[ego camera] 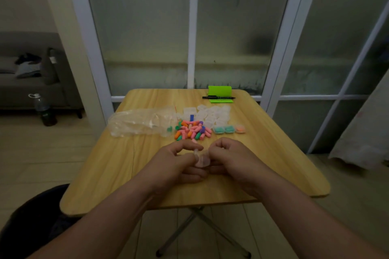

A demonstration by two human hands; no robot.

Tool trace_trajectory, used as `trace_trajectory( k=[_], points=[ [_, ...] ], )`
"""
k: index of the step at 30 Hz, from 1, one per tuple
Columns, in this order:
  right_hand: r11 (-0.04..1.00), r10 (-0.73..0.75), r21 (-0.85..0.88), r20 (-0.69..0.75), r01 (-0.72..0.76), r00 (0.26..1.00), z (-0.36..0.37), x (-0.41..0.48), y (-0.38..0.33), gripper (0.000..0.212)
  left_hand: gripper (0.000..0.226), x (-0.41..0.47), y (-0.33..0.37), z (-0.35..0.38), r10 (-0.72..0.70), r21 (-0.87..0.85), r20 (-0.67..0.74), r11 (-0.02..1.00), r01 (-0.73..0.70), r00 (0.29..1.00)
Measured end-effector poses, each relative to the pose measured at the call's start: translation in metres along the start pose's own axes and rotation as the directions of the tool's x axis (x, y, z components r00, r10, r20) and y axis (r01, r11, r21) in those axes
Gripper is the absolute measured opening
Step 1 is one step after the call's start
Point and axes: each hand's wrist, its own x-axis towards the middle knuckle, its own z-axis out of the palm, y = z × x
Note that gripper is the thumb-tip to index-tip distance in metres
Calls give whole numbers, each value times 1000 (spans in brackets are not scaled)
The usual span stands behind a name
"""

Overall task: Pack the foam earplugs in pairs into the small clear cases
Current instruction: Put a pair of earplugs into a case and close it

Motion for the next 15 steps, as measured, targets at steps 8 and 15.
trace_trajectory(
  k=[8, 15],
  points=[
    [916, -115, -396, -105, 65, 988, -2, 2, 1, 10, 31, 2, -2, -3, -149, -189, 20, 970, 150, 989],
    [838, -315, -465, 15, 286, 949, 2, 13, -1, 16, 42, -1, -6, 3, -185, -168, 235, 959, 227, 954]
  ],
)
